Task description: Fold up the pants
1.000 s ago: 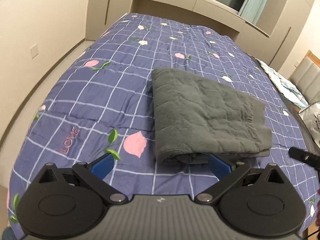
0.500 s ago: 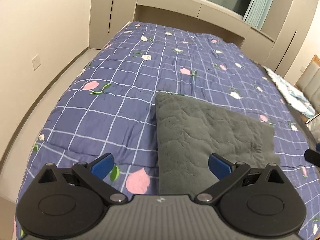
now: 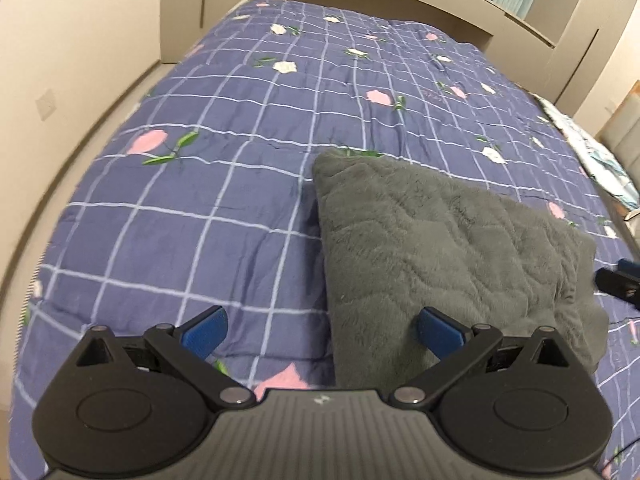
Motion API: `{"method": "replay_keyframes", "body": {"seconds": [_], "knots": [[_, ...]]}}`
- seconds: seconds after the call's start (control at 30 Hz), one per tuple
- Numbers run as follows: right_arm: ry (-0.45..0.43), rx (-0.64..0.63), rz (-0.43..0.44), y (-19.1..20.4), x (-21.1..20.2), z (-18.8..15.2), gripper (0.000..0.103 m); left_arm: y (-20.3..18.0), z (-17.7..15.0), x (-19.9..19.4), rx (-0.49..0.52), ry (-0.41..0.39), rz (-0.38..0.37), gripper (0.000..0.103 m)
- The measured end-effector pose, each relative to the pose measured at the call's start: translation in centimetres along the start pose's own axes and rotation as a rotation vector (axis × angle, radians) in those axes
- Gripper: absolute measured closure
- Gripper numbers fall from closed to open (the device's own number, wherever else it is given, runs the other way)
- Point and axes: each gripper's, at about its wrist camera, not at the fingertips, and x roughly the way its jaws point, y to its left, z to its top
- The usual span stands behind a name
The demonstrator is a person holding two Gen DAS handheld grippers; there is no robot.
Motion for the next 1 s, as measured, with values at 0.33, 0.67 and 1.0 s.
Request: {"method": "replay_keyframes", "body": {"seconds": [0.33, 0.67, 1.0], "knots": [[0.056, 0.130, 0.281, -5.6, 5.0, -2.1, 0.000, -0.1, 0.8, 1.5, 0.072, 0.034, -0.100, 0.000], [0.220, 0.224, 0.605, -8.5, 10.2, -3.5, 0.000, 0.3, 1.2, 2.6, 0.103, 0.064, -0.158, 0.000], [0.280, 0.187, 0.738, -8.0, 13.0, -2.3, 0.000, 1.2, 1.1, 3.8, 0.076, 0.092, -0.227, 0.000]]}}
